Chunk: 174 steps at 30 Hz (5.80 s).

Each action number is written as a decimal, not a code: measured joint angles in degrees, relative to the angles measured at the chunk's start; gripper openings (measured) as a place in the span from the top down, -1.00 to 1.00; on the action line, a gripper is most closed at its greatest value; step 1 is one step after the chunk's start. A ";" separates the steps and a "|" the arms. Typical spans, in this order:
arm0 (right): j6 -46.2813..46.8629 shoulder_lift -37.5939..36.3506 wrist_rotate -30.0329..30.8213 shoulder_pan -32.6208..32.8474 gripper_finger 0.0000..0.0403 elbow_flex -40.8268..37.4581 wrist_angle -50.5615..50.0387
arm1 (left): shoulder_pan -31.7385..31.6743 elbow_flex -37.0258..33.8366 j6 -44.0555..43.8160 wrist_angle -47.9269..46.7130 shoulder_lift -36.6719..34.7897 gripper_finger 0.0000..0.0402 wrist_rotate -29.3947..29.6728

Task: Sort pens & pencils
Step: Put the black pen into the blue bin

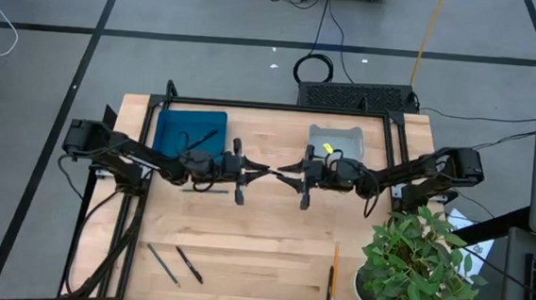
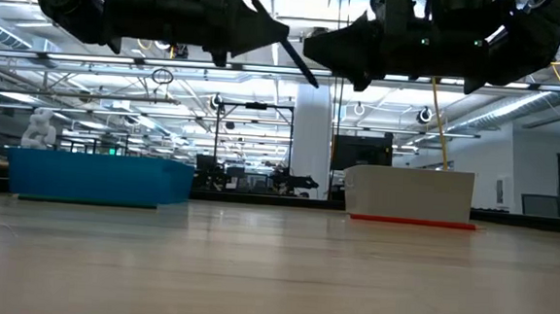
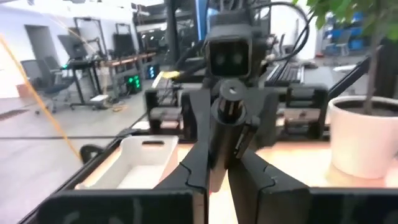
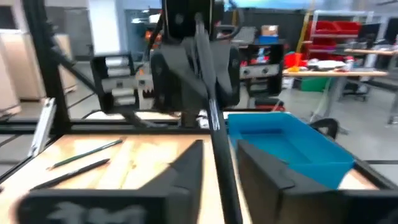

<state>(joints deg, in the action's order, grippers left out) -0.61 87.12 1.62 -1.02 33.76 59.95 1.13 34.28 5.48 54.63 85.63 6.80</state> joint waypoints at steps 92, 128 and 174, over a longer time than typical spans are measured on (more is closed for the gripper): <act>-0.50 -24.95 2.94 -0.09 -0.12 -23.14 7.31 | -20.17 26.13 -16.89 -112.77 -19.53 0.45 -5.74; 0.60 -24.95 2.92 -0.07 -0.12 -23.14 4.04 | 50.34 23.70 -32.49 -100.26 12.80 0.25 1.98; 1.93 -24.95 2.87 -0.04 -0.12 -23.14 3.43 | 38.66 22.78 -22.10 -97.25 5.07 0.91 -1.57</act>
<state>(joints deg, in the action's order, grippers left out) 1.32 62.17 4.49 -1.06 10.61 63.38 39.78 57.06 -16.62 -42.62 90.69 5.23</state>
